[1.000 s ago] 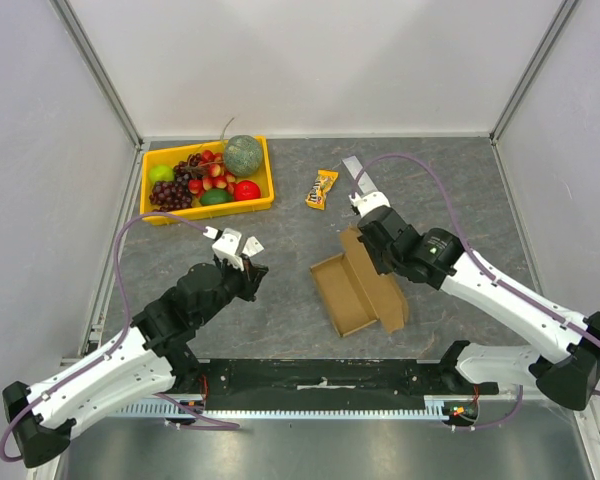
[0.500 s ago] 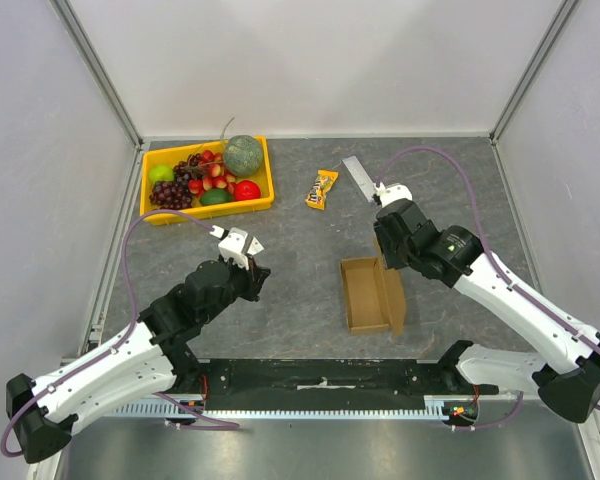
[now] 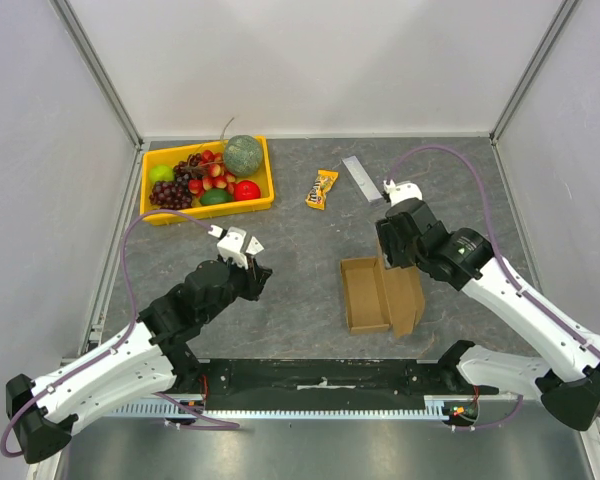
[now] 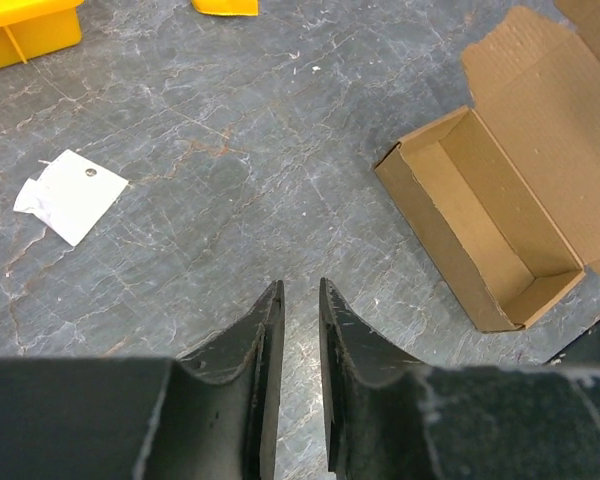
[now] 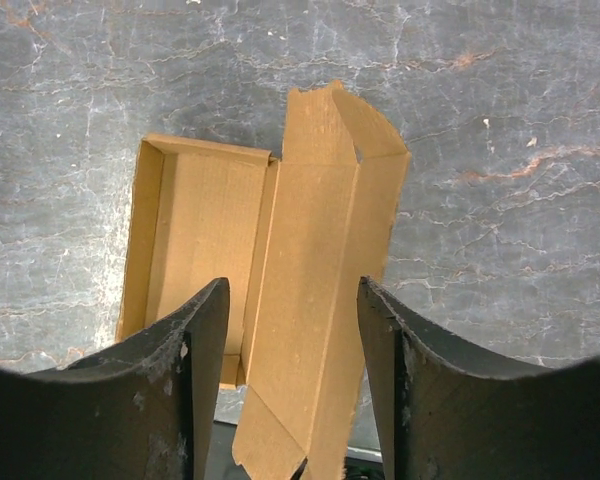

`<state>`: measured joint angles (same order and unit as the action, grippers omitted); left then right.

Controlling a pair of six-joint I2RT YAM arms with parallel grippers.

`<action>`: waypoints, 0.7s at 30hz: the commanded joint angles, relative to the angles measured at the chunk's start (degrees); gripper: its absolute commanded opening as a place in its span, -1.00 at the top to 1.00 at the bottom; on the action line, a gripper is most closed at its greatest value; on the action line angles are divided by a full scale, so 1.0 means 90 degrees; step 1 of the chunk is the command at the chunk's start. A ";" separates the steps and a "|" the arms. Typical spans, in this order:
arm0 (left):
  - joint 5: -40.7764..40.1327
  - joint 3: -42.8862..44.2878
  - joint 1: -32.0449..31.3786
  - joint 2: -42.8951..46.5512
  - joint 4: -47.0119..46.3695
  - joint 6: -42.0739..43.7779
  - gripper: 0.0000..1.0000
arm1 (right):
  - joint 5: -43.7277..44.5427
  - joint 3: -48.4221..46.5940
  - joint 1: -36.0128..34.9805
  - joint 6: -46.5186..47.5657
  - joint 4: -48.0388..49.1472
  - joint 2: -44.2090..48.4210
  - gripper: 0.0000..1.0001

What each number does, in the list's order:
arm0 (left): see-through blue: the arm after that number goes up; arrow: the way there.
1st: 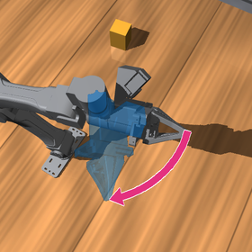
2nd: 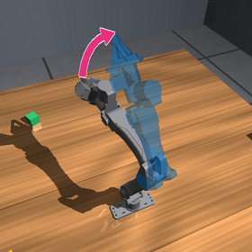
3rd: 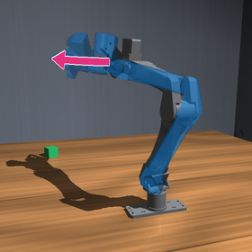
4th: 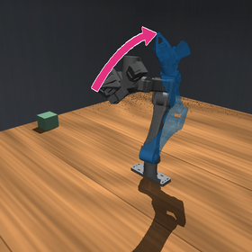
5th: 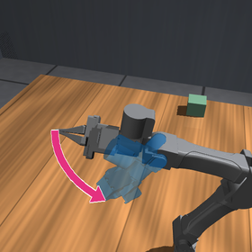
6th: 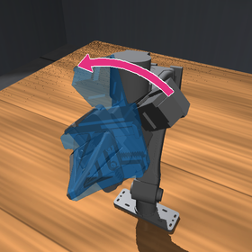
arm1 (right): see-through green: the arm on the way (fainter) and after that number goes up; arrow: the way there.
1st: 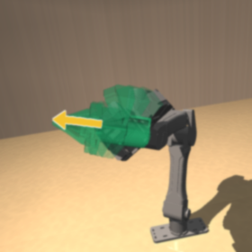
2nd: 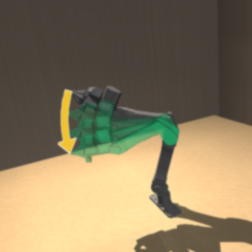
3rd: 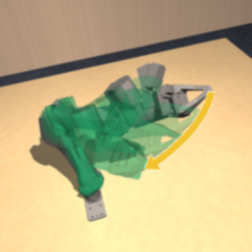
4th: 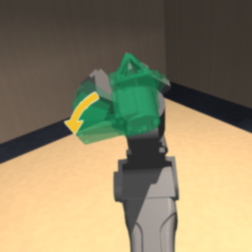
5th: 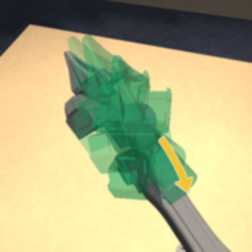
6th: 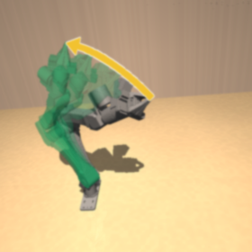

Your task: Fold the paper box

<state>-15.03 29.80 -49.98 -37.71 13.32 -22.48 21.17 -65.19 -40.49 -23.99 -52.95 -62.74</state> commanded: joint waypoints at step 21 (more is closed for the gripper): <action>-0.0215 0.0731 0.0006 -0.0204 0.0033 -0.0227 0.42 | 0.1613 -0.0706 0.0202 0.0273 0.1166 0.0458 -0.96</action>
<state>-15.59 33.01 -49.95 -39.24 13.74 -22.72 31.86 -68.79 -38.87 -22.28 -47.55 -58.89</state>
